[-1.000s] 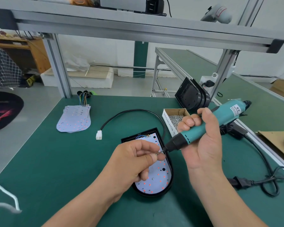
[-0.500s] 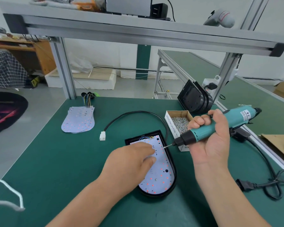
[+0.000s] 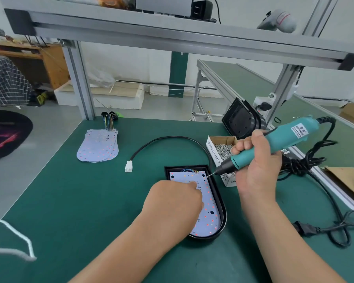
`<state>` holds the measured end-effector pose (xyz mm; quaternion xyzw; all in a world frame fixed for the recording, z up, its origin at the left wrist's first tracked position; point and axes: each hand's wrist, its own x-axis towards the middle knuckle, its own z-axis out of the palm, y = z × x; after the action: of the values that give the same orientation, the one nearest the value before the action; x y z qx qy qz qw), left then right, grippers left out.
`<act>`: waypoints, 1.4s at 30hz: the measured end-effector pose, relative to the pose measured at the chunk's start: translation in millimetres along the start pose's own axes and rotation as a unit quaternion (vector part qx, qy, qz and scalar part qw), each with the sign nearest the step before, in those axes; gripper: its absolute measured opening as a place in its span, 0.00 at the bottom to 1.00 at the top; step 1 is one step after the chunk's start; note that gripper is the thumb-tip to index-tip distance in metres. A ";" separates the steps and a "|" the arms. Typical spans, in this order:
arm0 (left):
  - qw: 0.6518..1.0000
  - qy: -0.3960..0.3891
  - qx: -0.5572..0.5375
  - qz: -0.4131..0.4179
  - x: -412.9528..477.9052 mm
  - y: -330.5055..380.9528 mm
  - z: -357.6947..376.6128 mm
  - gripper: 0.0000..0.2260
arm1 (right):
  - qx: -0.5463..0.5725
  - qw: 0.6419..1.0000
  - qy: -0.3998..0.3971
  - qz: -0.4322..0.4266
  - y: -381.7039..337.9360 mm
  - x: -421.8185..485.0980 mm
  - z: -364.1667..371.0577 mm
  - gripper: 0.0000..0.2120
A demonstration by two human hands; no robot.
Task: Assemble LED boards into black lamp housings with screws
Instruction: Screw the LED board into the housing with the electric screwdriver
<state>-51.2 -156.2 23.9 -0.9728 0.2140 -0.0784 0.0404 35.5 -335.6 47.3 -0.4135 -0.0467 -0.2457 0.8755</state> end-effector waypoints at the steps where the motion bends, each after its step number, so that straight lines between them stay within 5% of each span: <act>1: 1.000 -0.001 -0.001 -0.001 0.5 0.6 0.8 0.09 | -0.010 1.000 -0.002 -0.002 0.5 -0.3 0.7 0.07; 18: 0.999 -0.020 -0.025 -0.018 1.7 6.1 -4.4 0.05 | -0.071 0.995 -0.069 -0.015 7.5 -4.5 3.9 0.08; 30: 0.998 -0.055 -0.014 -0.012 2.2 7.7 -9.4 0.06 | -0.182 0.952 -0.246 -0.006 16.4 1.2 19.5 0.08; 42: 0.999 -0.036 -0.031 -0.020 0.7 3.3 -5.4 0.07 | -0.180 0.943 -0.275 -0.048 10.4 -6.0 11.5 0.05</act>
<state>-52.8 -159.7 29.0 -0.9799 0.1956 -0.0370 0.0162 36.5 -319.1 45.8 -0.6132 -0.2608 -0.1687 0.7263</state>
